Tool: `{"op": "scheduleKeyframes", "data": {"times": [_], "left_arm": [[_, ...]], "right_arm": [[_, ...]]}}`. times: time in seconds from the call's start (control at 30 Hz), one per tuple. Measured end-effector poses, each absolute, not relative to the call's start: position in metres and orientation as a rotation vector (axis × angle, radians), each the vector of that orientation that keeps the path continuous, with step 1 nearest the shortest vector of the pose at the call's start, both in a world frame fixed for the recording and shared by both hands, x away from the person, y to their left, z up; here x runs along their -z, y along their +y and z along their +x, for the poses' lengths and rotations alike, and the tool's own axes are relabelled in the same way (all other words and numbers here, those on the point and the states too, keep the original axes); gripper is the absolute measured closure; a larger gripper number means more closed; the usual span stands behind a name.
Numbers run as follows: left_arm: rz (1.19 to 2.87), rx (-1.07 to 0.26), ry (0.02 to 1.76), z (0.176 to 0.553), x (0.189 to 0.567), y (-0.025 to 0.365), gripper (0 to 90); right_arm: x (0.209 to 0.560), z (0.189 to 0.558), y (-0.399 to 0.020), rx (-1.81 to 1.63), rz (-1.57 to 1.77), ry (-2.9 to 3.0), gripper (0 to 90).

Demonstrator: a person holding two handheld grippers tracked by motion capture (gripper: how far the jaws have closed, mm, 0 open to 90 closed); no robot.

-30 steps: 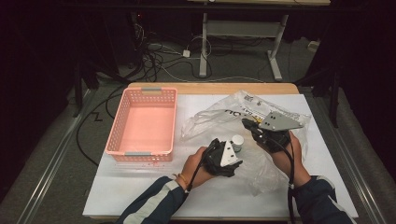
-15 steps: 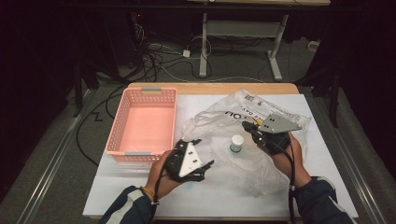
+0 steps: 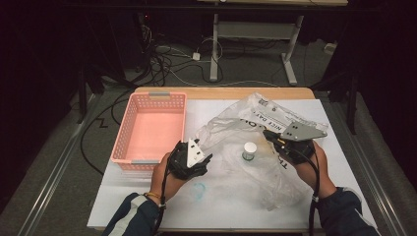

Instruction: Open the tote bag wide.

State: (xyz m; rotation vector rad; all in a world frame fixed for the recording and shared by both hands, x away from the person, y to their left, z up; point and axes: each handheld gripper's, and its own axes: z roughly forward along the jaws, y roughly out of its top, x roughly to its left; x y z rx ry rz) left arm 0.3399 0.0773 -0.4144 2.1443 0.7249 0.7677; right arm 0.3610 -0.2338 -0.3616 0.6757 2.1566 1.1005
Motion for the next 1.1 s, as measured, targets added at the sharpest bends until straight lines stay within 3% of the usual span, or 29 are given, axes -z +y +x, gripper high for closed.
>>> {"op": "scheduleKeyframes", "data": {"times": [0.2,0.23,0.27,0.3,0.47,0.8,0.93,1.1], "left_arm": [[2.169,-0.737,0.749,0.351,0.419,0.072,51.8],[2.177,-0.734,0.742,0.351,0.42,0.071,60.2],[2.182,-0.716,0.728,0.351,0.42,0.071,61.5],[2.182,-0.699,0.708,0.35,0.42,0.072,71.8],[2.202,-0.662,0.642,0.344,0.418,0.075,83.2],[2.199,-0.646,0.608,0.339,0.417,0.077,85.5],[2.195,-0.658,0.619,0.34,0.417,0.08,85.4],[2.188,-0.66,0.638,0.341,0.417,0.085,85.4]], "right_arm": [[0.362,0.363,-0.239,-1.106,0.691,2.154,90.0],[0.363,0.364,-0.239,-1.108,0.695,2.155,90.0],[0.363,0.365,-0.24,-1.106,0.695,2.156,89.9],[0.364,0.366,-0.24,-1.107,0.703,2.155,86.9],[0.367,0.366,-0.24,-1.105,0.704,2.162,82.4],[0.367,0.351,-0.234,-1.147,0.65,2.145,47.1],[0.361,0.336,-0.239,-1.229,0.646,2.105,40.5],[0.36,0.308,-0.243,-1.251,0.587,2.118,38.7]]}}
